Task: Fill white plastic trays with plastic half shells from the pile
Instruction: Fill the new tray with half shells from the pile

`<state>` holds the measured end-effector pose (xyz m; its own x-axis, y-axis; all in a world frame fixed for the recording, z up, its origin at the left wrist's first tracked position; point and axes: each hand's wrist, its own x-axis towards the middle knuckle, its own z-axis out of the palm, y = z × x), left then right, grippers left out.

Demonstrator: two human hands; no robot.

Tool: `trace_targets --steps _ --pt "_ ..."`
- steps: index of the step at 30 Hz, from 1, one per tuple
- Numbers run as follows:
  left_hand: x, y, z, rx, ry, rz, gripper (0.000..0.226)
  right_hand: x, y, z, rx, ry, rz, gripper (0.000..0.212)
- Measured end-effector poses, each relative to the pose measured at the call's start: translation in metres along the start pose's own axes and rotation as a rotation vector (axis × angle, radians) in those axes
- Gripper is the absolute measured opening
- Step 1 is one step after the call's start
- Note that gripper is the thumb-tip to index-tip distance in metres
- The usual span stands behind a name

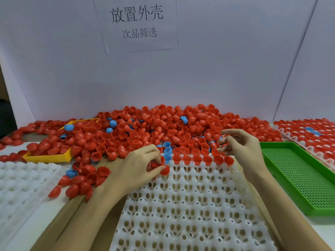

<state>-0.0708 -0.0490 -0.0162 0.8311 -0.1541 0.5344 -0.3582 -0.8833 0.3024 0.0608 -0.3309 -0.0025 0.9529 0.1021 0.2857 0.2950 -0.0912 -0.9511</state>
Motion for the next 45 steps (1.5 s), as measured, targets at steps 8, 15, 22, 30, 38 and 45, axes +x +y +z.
trace_targets --steps 8,15,22,30,38,45 --pt "-0.001 0.005 0.006 0.117 -0.039 0.115 0.015 0.001 0.000 0.000 -0.008 -0.005 0.007 0.027" --pt "-0.002 0.007 0.006 0.222 -0.069 0.144 0.017 0.001 0.000 0.000 -0.013 0.003 0.002 0.027" --pt "-0.001 0.004 0.004 0.134 -0.070 0.014 0.027 0.001 0.000 -0.001 -0.003 0.007 -0.002 0.027" --pt "-0.013 -0.060 -0.008 0.365 0.044 -0.459 0.043 0.004 0.004 -0.005 0.003 0.031 0.006 0.027" --pt "-0.024 -0.085 0.000 0.331 -0.089 -0.598 0.042 0.005 0.009 -0.004 -0.014 0.036 0.016 0.028" --pt "-0.022 -0.082 -0.003 0.342 0.059 -0.530 0.024 0.005 0.011 -0.004 -0.026 0.045 0.012 0.029"
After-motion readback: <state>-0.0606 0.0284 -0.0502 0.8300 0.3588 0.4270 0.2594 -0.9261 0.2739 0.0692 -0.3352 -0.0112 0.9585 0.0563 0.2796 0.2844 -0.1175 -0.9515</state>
